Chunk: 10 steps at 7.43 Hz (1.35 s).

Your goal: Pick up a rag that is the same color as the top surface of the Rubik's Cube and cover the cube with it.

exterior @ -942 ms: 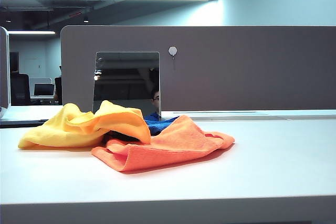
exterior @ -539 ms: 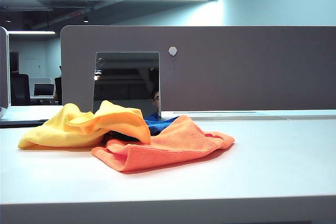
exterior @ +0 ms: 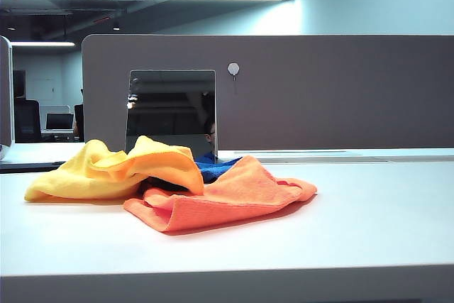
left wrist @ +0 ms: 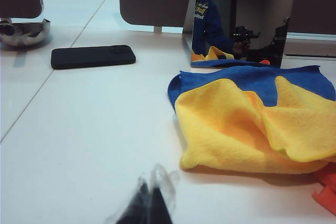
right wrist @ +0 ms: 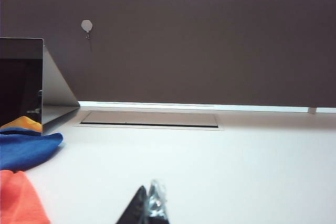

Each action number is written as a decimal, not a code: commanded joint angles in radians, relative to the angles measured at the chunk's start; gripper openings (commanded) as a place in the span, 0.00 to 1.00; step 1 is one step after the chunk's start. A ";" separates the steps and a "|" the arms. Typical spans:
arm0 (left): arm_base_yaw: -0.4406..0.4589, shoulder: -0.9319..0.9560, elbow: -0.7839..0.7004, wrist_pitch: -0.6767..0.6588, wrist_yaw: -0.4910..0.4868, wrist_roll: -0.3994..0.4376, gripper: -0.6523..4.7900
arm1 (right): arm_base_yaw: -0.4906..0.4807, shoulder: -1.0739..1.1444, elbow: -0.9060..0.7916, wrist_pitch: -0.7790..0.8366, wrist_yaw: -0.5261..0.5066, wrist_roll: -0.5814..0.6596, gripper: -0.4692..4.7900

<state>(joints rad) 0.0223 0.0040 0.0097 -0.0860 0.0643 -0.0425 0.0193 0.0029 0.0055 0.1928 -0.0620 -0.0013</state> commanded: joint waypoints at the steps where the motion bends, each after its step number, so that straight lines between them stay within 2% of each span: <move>1: -0.002 0.001 0.001 0.015 0.003 -0.002 0.11 | -0.001 -0.001 0.000 0.013 0.043 -0.030 0.08; 4: -0.003 0.001 0.001 0.053 0.050 0.003 0.11 | -0.001 -0.001 0.000 0.011 0.041 -0.029 0.08; 5: -0.002 0.000 0.001 0.103 0.073 0.008 0.11 | -0.001 -0.001 0.000 0.011 0.041 -0.029 0.08; 10: -0.002 0.000 0.001 0.214 0.071 0.009 0.11 | -0.001 -0.001 0.000 0.011 0.041 -0.029 0.08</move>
<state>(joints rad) 0.0219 0.0036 0.0097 0.0944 0.1310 -0.0380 0.0185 0.0029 0.0055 0.1925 -0.0219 -0.0273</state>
